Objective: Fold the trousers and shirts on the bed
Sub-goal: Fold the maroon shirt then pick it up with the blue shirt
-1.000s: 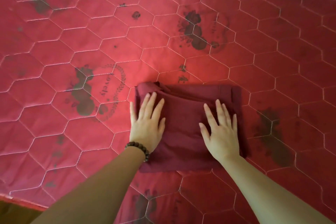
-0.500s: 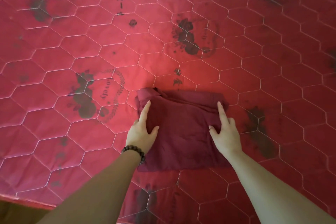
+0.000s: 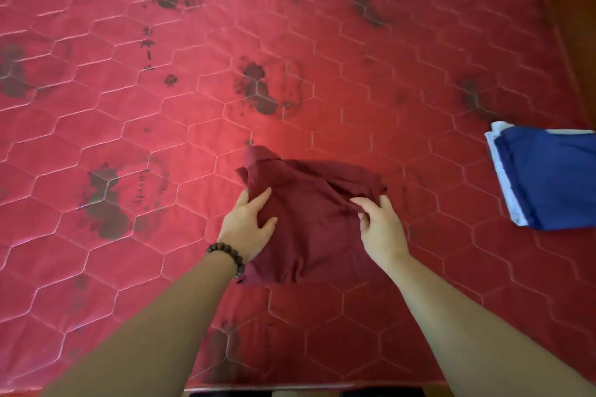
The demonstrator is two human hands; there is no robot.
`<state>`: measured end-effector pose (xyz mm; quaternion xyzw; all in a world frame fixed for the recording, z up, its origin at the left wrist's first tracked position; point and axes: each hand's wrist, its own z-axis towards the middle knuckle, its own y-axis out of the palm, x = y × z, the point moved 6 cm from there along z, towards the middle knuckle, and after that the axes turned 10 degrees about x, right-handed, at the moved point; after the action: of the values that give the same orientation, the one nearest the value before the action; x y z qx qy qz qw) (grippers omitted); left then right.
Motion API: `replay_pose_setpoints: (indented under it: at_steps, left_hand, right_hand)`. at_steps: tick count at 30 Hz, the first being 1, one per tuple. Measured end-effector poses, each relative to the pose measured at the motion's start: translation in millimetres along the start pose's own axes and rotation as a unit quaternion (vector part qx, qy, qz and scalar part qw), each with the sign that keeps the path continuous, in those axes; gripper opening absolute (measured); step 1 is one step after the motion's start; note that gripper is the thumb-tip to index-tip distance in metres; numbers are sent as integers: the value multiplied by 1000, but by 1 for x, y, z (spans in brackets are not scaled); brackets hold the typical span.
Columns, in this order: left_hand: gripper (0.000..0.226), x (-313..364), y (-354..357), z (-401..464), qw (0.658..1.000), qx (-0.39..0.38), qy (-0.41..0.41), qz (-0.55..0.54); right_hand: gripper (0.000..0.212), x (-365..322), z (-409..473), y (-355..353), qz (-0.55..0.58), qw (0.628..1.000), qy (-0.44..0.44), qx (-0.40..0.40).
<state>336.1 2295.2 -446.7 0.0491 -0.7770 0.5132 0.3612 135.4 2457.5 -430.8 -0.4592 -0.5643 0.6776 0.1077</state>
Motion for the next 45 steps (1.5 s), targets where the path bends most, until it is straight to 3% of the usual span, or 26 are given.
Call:
replay_pose_setpoints:
  at_steps: [11,20,23,27,33,37,39,45]
  left_hand:
    - [66,274,156,18,995,29,82,-40]
    - [64,451,306,34,989,50,90,-105]
    - [67,463,347,41,990,49,72,-109]
    - [68,441,399,41,995,-45,12,-91]
    - [70,435,409,49,996,-41,38,-75]
    - [70,442,409,37,991,-19,43,-122]
    - [75,439,412,30,992,-19,29,-124]
    - [111,414,424,30,981,9,-118,-153]
  right_hand:
    - [33,225,86,-202,-28,995,-2,95]
    - [33,411,192,-326,-65,994,-32,85]
    - [40,462,216,-327,-72,996,-5,50]
    - [61,520,216,-284,-96,985,108,-95]
    - [56,529,222,-262,-83,992,86,-29]
    - [50,525,223,-271,-66,995,59,49]
    - [59,529,218,-269,-69,994,72,43]
    - [94,559,212,-255,-76,982,169,-30]
